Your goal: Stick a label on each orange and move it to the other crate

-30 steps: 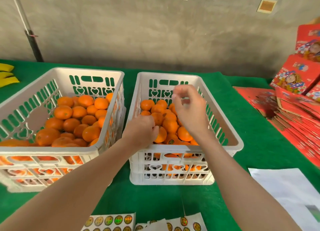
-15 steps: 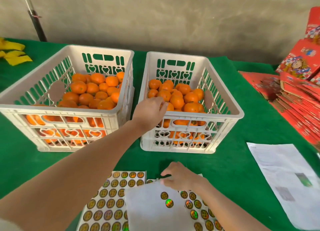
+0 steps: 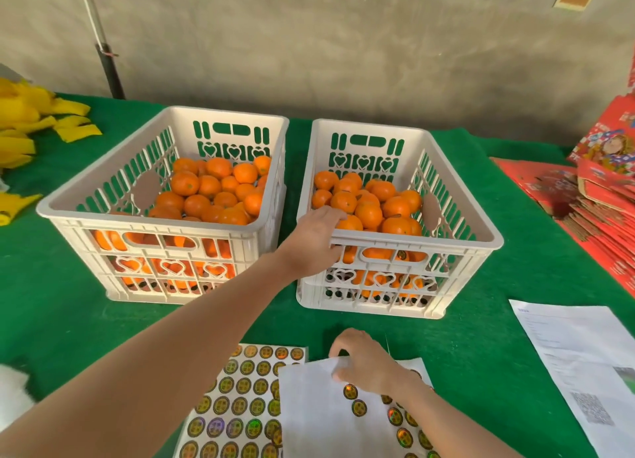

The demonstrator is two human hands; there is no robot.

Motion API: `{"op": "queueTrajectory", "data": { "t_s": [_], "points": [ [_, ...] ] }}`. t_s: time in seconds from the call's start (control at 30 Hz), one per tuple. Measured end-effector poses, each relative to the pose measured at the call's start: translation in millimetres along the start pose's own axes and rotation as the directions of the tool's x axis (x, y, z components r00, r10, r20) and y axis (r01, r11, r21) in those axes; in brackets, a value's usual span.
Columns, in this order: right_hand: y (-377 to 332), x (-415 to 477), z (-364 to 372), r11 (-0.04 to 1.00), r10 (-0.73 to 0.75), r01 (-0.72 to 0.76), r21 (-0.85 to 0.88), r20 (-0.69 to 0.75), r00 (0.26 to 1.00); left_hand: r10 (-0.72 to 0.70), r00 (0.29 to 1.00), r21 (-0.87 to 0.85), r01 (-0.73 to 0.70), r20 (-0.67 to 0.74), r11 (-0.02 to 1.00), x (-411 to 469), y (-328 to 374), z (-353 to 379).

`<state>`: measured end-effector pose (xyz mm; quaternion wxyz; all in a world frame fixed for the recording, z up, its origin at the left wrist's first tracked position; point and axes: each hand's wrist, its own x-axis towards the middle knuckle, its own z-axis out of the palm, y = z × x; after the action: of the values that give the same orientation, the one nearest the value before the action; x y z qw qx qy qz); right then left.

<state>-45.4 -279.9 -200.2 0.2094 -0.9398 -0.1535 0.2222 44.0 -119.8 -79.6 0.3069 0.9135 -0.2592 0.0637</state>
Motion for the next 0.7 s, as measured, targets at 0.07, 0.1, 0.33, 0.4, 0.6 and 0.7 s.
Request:
{"op": "queueTrajectory", "data": {
  "t_s": [0.07,0.1,0.33,0.4,0.6,0.7],
  "points": [
    [-3,-1,-12,0.998,-0.001,0.004,0.063,-0.049,0.999,0.043,0.998,-0.06,-0.046,-0.047,0.997,-4,3,-5],
    [-6,-2,-21,0.994,-0.006,0.014,0.109,-0.072,0.997,0.104,0.986,-0.052,-0.112,-0.128,0.992,-8,6,-7],
    [-22,-17,-80,0.892,-0.032,0.147,0.428,-0.265,0.964,-0.078,0.995,-0.17,0.087,0.059,0.982,-44,15,4],
    [-31,-20,-90,0.852,-0.044,0.169,0.495,-0.255,0.966,-0.156,0.911,-0.16,0.231,0.382,0.96,-45,9,6],
    [-49,-25,-98,0.806,-0.041,0.218,0.551,-0.315,0.948,-0.177,0.726,-0.467,0.588,0.664,0.661,-58,-4,3],
    [-56,-28,-97,0.791,-0.056,0.264,0.552,-0.364,0.93,-0.218,0.707,-0.562,0.68,0.673,0.472,-65,-2,4]
  ]
}}
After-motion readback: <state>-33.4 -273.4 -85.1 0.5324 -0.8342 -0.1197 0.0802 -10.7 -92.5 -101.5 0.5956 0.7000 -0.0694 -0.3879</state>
